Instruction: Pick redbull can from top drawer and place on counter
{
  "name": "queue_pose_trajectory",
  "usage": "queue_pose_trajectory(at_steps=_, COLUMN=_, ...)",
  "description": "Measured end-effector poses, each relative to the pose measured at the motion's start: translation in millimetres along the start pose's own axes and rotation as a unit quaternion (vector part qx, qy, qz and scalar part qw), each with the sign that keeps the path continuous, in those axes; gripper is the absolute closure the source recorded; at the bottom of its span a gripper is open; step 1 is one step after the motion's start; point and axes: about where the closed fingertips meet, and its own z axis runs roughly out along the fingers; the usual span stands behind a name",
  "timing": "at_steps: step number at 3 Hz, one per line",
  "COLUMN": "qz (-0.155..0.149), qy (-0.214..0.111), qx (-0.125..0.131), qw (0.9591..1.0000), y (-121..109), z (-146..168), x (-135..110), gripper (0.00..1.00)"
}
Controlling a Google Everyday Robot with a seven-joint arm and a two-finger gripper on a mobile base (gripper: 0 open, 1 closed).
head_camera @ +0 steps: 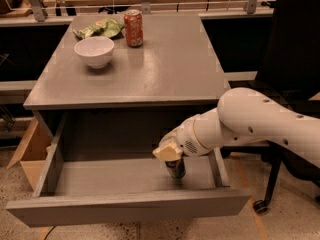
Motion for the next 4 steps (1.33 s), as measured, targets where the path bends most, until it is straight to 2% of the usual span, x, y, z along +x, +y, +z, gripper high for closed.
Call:
queue_pose_trajectory(at_steps=1, qz=-0.018, qy=-0.028, qx=0.013, qw=0.9993, y=-15, z=-18, x=-23, gripper=1.00)
queue_pose_trajectory(at_steps=2, qz=-0.047, qy=-0.075, qx=0.042, qw=0.9952, y=-36, z=-61, x=-63, gripper=1.00)
queue_pose_trajectory(at_steps=3, qz=-0.076, qy=-0.110, qx=0.077, qw=0.9881, y=-50, z=-105, x=-101, gripper=1.00)
queue_pose_trajectory(at_steps=4, qz=-0.076, qy=-0.110, qx=0.077, qw=0.9881, y=-50, z=-105, x=-101, gripper=1.00)
